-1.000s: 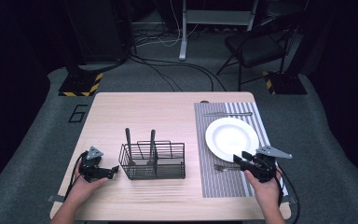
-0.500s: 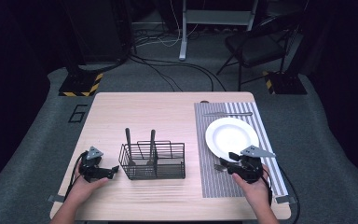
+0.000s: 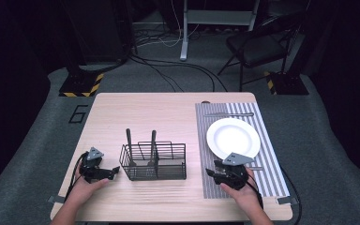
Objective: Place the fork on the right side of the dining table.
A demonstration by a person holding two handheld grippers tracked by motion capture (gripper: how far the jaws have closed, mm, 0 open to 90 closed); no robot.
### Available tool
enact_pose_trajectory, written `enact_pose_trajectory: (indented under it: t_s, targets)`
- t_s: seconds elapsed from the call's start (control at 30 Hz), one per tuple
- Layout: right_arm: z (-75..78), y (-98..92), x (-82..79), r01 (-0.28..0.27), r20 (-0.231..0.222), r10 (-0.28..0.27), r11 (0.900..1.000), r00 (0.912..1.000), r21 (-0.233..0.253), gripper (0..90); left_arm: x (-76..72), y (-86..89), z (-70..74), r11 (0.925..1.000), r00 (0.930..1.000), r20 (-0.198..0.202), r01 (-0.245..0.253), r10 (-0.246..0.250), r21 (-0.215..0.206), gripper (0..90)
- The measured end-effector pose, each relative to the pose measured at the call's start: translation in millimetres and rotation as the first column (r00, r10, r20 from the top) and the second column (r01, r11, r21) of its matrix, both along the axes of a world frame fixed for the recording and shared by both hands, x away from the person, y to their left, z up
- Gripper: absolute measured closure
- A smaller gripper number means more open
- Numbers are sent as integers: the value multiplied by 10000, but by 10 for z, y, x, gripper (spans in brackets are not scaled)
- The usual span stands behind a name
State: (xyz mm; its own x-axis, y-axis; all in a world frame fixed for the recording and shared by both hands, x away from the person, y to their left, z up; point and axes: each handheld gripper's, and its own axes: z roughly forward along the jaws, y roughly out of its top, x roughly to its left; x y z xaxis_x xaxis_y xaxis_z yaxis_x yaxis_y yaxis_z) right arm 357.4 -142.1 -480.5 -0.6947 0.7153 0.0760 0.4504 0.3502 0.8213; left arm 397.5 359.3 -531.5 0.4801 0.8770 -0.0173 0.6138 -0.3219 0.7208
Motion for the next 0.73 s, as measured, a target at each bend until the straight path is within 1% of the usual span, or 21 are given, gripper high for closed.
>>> enact_pose_trajectory:
  t_s: [0.07,0.13,0.23,0.3,0.37,0.43,0.53,0.63,0.73]
  targets:
    - [-34,36,-7,-153,36,154,9999,9999,-47,496,0,0,0,10000,10000,1,-2,2,1,3]
    - [-83,85,-20,-396,47,397,9989,9992,-259,497,1,0,0,10000,10000,18,4,-4,5,2]
    - [-132,132,-31,-597,-88,594,9975,9982,-390,488,2,0,-2,10000,10000,50,-3,3,11,2]
    - [-161,156,-38,-734,-77,731,9960,9973,-512,489,1,0,-1,10000,10000,27,-4,4,11,3]
    - [-185,179,-46,-755,-73,752,9955,9971,-574,489,0,0,-1,10000,10000,14,-4,4,5,2]
    - [-205,192,-42,-891,6,892,9945,9960,-549,489,0,0,0,10000,10000,8,0,0,5,2]
    - [-245,219,-39,-977,-86,974,9934,9952,-605,487,0,-1,0,10000,10000,5,-4,4,-2,3]
    - [-289,257,-39,-1160,-77,1158,9898,9932,-824,484,0,-1,-1,10000,10000,16,-7,7,7,2]
    - [-318,296,-48,-1336,82,1354,9847,9908,-1117,479,3,1,-1,10000,10000,59,9,-10,38,2]
